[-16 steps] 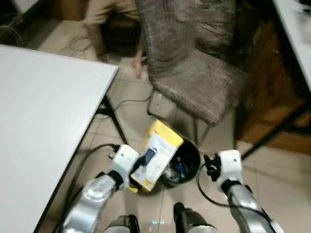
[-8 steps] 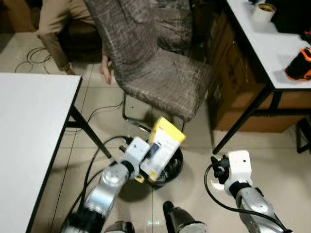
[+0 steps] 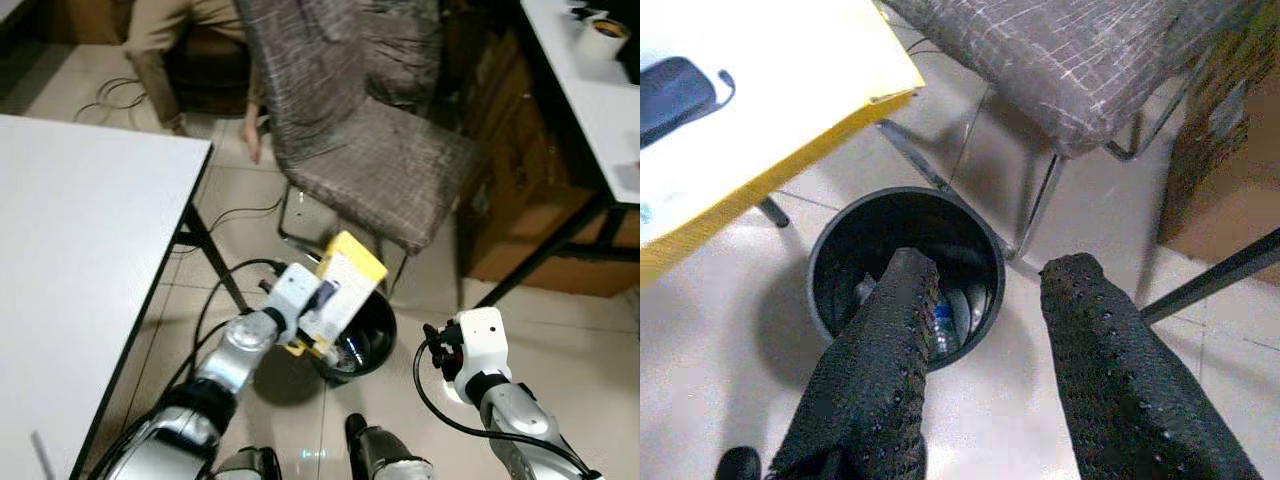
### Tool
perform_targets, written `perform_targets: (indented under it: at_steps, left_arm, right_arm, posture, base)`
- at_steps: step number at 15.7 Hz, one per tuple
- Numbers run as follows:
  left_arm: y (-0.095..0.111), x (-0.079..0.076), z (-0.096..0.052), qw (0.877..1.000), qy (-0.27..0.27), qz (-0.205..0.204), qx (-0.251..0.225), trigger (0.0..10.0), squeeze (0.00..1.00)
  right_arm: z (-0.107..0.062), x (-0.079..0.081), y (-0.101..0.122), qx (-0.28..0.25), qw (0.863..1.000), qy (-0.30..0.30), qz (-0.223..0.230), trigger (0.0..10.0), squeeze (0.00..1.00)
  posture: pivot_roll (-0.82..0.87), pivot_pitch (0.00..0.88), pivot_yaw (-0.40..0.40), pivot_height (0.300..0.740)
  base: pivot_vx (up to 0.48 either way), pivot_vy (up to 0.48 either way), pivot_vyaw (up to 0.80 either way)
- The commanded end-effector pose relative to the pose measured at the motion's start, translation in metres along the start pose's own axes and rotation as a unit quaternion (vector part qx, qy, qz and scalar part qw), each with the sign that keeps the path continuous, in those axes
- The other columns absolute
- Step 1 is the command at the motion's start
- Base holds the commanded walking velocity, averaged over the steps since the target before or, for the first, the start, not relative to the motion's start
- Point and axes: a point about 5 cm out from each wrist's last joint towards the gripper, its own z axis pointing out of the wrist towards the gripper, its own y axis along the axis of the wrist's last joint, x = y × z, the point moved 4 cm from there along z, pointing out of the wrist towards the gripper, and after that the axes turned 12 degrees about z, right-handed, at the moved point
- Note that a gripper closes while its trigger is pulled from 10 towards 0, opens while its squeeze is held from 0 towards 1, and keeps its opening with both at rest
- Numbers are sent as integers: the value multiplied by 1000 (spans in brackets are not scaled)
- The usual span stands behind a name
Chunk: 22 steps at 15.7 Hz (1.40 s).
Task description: Picking trash to rubbish bin
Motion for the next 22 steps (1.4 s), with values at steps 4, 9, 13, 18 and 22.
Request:
perform_targets:
  at_steps: [4, 9, 13, 18, 22]
  left_arm:
    - [15, -16, 13, 1000, -21, -1, -12, 10000, 0]
    - [35, -11, 20, 999, -4, -2, -32, 10000, 0]
    - [32, 0, 16, 999, 16, 11, -45, 10000, 0]
    - [-14, -2, -23, 991, 7, -104, -89, 10000, 0]
    - [-29, 5, -55, 985, 74, -126, -93, 10000, 0]
  right_arm:
    - [-13, 7, -2, 2, 1000, 20, 1, 10000, 0]
    - [-20, 6, -3, 4, 1000, 13, 6, 10000, 0]
    - [-17, 4, -1, -3, 1000, 11, -2, 10000, 0]
    - [-2, 4, -1, -9, 1000, 10, 6, 10000, 0]
    - [7, -2, -11, 2, 998, -6, 61, 10000, 0]
  posture:
    - [-207, 278, 37, 740]
    - [-216, 275, 38, 740]
    - [-203, 247, 28, 740]
    - [-144, 172, -6, 740]
    - [-116, 139, -25, 740]
  base:
    - [0, 0, 0]
    - [0, 0, 0]
    - [0, 0, 0]
    - [0, 0, 0]
    - [0, 0, -394]
